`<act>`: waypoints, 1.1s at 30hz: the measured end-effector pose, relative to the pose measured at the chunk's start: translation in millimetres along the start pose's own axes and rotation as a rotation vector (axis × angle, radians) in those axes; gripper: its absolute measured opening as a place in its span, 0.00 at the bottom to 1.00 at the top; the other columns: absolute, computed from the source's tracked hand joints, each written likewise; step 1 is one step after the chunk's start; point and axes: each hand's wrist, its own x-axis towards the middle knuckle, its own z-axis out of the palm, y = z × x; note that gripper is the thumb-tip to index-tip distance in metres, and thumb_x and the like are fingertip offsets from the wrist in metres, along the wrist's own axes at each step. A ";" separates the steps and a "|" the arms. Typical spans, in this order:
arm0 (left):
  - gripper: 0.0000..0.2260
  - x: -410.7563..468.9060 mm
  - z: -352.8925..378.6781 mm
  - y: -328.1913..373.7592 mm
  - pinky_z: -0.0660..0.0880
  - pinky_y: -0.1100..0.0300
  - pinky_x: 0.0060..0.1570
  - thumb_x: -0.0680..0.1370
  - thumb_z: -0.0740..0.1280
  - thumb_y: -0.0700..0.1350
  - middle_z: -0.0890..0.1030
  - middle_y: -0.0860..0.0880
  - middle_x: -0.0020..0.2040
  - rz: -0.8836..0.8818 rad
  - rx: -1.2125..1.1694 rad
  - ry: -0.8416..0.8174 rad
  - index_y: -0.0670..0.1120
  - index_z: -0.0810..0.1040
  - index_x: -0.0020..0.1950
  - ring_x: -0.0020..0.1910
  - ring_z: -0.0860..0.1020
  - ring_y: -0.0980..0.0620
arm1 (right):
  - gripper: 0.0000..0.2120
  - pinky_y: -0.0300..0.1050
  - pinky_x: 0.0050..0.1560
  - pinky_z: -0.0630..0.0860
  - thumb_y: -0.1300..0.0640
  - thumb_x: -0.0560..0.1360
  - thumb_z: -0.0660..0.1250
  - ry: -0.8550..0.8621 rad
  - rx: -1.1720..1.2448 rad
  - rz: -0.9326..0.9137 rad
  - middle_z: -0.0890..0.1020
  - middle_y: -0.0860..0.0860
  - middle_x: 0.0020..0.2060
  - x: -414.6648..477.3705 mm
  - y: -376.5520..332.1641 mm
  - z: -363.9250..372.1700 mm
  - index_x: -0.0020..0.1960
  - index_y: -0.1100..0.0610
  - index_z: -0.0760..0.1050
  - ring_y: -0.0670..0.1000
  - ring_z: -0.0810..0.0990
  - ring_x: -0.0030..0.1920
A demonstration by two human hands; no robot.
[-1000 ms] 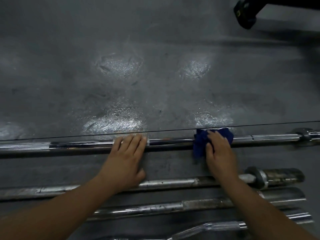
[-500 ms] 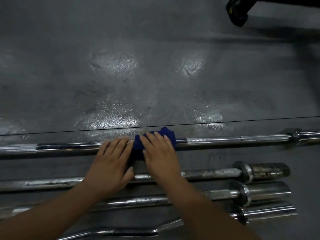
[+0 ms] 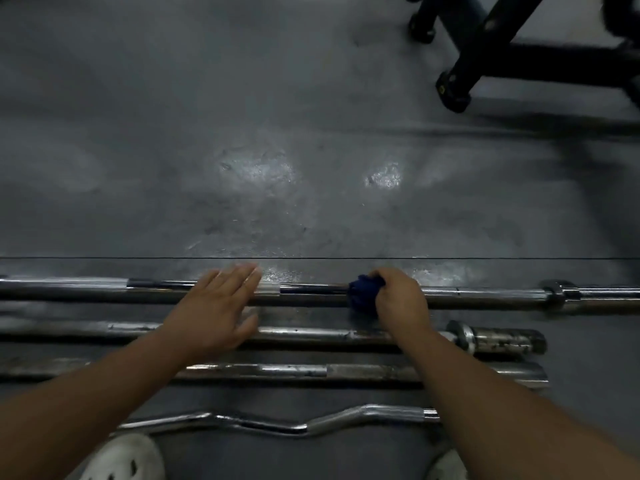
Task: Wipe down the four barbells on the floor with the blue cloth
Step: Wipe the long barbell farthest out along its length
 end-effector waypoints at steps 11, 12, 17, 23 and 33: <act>0.40 -73.5 -109.3 61.8 0.49 0.55 0.75 0.73 0.42 0.66 0.50 0.48 0.82 -0.091 -0.020 0.166 0.47 0.50 0.82 0.80 0.53 0.48 | 0.15 0.50 0.50 0.79 0.63 0.76 0.61 0.102 0.122 -0.048 0.81 0.50 0.47 -91.5 -9.5 -92.9 0.55 0.48 0.78 0.53 0.80 0.46; 0.41 -73.7 -115.5 67.5 0.49 0.55 0.75 0.73 0.41 0.66 0.49 0.48 0.82 -0.076 -0.018 0.162 0.47 0.50 0.82 0.80 0.52 0.49 | 0.14 0.50 0.50 0.79 0.63 0.76 0.61 0.118 0.102 -0.060 0.81 0.50 0.47 -94.9 -9.3 -100.2 0.55 0.49 0.78 0.52 0.79 0.46; 0.39 -68.4 -110.2 72.5 0.53 0.53 0.75 0.74 0.46 0.65 0.55 0.46 0.81 -0.026 0.004 0.198 0.45 0.56 0.81 0.78 0.59 0.46 | 0.12 0.49 0.46 0.79 0.64 0.75 0.62 0.192 0.105 -0.068 0.80 0.48 0.43 -101.1 -15.5 -124.4 0.50 0.49 0.78 0.49 0.78 0.41; 0.42 -42.0 -84.1 68.5 0.51 0.52 0.76 0.71 0.44 0.65 0.53 0.46 0.81 0.011 -0.082 0.146 0.45 0.54 0.81 0.79 0.55 0.47 | 0.11 0.51 0.47 0.80 0.63 0.75 0.61 0.191 0.074 -0.044 0.80 0.48 0.42 -94.7 -24.7 -107.5 0.48 0.49 0.78 0.50 0.79 0.41; 0.43 65.4 -69.9 69.2 0.47 0.56 0.76 0.69 0.38 0.66 0.49 0.49 0.82 0.203 0.075 -0.065 0.49 0.47 0.82 0.80 0.51 0.51 | 0.17 0.45 0.49 0.75 0.65 0.76 0.59 0.117 0.071 -0.001 0.81 0.50 0.52 -13.0 31.1 -51.8 0.57 0.51 0.79 0.50 0.78 0.48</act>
